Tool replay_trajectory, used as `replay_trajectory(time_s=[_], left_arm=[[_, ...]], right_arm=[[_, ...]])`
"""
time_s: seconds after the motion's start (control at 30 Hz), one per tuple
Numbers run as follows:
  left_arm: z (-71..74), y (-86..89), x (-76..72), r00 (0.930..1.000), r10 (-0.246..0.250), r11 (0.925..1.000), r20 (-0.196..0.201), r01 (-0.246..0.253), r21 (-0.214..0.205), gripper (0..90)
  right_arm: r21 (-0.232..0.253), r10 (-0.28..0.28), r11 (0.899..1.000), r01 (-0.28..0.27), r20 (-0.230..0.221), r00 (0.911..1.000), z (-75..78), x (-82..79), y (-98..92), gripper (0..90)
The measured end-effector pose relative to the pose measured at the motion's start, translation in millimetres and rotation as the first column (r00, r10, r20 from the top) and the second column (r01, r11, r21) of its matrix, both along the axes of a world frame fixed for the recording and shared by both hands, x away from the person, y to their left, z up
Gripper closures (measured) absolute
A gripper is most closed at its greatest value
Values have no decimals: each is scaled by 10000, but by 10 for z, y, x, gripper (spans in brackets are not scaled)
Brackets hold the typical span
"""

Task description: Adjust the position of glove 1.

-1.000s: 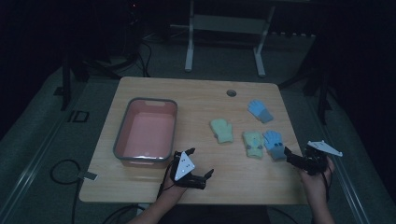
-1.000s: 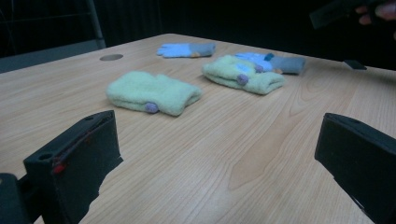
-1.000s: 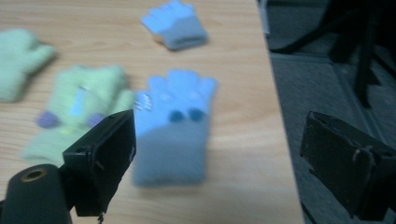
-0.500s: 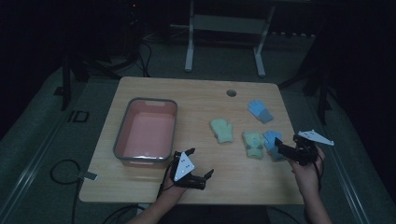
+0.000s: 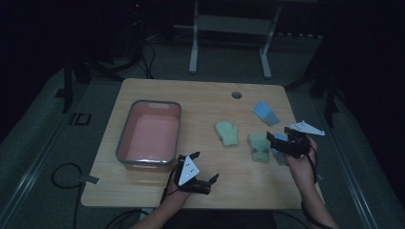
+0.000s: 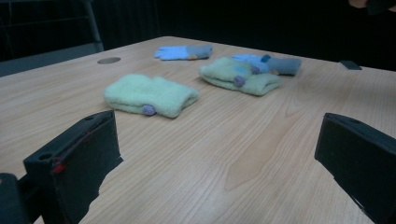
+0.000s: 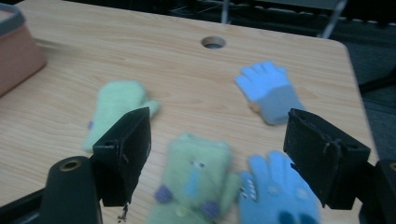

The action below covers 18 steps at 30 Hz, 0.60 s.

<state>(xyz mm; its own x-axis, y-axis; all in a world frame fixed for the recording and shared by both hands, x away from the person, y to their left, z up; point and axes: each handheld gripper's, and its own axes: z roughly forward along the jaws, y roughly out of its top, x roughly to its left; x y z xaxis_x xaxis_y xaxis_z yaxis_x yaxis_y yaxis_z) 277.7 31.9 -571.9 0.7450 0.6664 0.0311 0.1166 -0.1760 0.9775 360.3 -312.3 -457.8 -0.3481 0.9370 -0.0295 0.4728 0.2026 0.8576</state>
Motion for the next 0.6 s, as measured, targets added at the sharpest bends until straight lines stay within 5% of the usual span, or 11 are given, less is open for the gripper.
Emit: replay_trajectory(time_s=[0.6], left_arm=[[-1,-25,-22,9998,-26,9998,204,22,190,2]], right_arm=[[-323,1036,9939,-1053,-505,9933,-74,315,687,319]])
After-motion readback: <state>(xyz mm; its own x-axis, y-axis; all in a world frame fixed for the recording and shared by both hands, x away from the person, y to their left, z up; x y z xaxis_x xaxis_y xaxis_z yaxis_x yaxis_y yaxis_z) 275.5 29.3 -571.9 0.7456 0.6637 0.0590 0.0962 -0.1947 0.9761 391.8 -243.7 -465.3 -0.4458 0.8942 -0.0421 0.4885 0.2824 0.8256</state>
